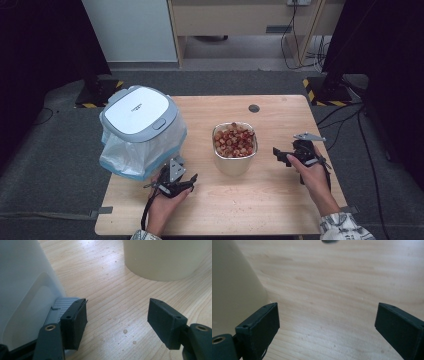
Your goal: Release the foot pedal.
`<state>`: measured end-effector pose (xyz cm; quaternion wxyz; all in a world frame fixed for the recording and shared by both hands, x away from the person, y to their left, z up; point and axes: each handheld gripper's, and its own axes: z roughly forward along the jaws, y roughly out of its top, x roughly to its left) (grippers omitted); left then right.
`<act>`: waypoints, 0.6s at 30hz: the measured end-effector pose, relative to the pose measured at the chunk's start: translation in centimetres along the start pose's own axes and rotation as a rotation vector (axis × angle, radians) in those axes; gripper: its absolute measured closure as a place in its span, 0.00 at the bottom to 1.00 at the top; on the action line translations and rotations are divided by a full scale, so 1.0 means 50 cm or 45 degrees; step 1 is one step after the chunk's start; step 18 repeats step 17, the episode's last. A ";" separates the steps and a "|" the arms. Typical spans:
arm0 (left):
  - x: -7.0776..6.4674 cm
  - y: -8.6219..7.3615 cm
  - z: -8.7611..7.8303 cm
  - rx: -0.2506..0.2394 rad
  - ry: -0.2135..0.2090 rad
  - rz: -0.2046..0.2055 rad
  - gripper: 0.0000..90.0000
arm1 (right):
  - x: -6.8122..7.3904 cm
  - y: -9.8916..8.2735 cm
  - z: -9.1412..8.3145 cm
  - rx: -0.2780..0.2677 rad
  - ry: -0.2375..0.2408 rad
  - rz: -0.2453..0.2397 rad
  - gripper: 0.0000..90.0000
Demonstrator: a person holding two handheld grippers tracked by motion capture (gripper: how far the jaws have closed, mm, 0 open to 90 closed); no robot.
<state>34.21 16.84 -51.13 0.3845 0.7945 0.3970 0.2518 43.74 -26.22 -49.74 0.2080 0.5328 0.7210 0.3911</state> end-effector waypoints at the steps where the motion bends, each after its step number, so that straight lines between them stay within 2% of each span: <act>1: 0.000 0.000 0.000 0.000 0.000 0.000 0.34 | 0.000 0.000 0.000 0.000 0.000 0.000 0.07; 2: 0.000 0.000 0.001 0.003 -0.005 0.002 0.34 | -0.002 -0.013 0.017 0.064 -0.041 0.013 0.07; 4: -0.001 0.000 0.001 0.009 -0.010 0.007 0.34 | -0.002 -0.022 0.031 0.116 -0.066 0.033 0.07; 8: -0.001 -0.001 0.003 0.012 -0.022 0.003 0.33 | 0.006 -0.048 0.055 0.181 -0.069 0.053 0.07; 10: -0.001 0.000 0.004 0.016 -0.026 0.006 0.33 | 0.014 -0.054 0.060 0.163 -0.116 -0.012 0.06; 13: -0.003 0.000 0.004 0.012 -0.032 0.003 0.32 | 0.026 -0.061 0.066 0.148 -0.165 -0.060 0.04; 18: -0.003 0.001 0.005 0.017 -0.039 0.006 0.32 | 0.034 -0.061 0.067 0.150 -0.180 -0.045 0.03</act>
